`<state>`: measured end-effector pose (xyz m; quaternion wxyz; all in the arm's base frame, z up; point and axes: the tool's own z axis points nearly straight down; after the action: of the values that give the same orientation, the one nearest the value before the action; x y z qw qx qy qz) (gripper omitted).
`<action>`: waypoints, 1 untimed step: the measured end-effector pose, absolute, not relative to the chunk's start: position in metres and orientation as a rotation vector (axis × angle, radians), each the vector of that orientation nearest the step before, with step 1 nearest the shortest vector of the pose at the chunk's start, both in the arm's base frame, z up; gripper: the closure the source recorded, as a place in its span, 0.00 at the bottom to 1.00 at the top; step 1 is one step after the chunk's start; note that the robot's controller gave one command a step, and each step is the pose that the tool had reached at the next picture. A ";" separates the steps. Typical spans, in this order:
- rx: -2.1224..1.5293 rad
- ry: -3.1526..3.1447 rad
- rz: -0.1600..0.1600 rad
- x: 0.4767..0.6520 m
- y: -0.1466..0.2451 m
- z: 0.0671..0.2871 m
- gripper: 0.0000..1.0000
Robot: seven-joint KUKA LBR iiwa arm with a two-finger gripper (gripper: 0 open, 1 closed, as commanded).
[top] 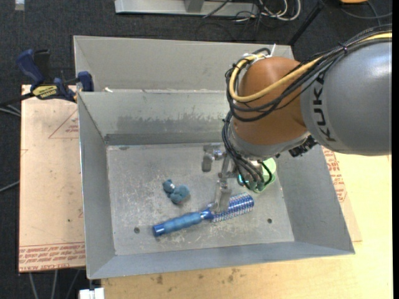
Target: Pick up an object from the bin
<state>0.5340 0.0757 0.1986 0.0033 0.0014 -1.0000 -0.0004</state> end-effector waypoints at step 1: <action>-0.071 -3.132 0.000 0.503 0.059 0.065 0.00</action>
Offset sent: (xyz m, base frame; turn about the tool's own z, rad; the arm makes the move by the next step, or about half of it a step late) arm -0.0282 -0.0165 -0.1286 0.0492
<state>0.5033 0.0593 0.0651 0.0042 -0.0226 -0.9997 0.0000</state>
